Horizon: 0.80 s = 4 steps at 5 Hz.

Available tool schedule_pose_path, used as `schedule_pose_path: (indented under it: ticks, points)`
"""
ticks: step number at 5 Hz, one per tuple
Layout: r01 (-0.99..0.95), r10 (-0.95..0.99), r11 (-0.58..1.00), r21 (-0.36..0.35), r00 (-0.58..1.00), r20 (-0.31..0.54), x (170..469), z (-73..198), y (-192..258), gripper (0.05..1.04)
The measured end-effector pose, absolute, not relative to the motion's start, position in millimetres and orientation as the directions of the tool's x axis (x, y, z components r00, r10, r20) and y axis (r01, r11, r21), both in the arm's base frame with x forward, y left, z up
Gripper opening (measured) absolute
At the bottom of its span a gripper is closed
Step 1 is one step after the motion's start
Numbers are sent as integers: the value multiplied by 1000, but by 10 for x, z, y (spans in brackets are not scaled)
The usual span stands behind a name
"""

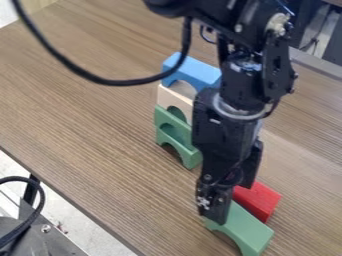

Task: Move the red arch away from the green arch

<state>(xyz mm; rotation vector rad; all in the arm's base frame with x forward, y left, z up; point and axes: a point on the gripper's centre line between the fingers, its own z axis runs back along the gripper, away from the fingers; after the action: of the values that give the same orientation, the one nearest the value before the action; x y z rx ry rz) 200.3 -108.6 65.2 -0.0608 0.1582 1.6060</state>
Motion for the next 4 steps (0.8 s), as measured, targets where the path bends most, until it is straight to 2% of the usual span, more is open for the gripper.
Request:
schedule_pose_path:
  ticks: [1, 3, 4]
  points:
    - [-993, 990, 1, 121, -16, -139, 2017, 525, -1133, 998]
    - [-983, 985, 43, 180, 12, -171, 2221, 492, -1233, 998]
    - [-982, 982, 42, 182, 6, -190, 2307, 479, -1234, 997]
